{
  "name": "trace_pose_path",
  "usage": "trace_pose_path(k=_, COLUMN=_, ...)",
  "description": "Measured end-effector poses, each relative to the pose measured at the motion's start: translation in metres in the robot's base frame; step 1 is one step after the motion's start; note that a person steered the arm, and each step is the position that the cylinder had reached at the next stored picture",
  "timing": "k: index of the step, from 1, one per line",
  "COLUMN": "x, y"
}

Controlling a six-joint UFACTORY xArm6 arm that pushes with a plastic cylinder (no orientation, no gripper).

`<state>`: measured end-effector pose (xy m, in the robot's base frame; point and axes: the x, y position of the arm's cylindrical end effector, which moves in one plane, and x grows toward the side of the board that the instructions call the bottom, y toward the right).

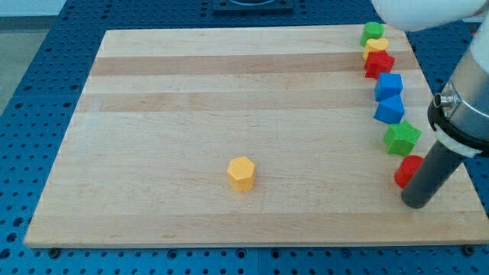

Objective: Adjust the yellow hexagon to the bottom right

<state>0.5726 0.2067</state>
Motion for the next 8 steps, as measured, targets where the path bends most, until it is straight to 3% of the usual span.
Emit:
trace_pose_path(k=3, x=-0.005, y=-0.002)
trace_pose_path(k=4, x=0.011, y=-0.025)
trace_pose_path(k=8, x=0.028, y=-0.244)
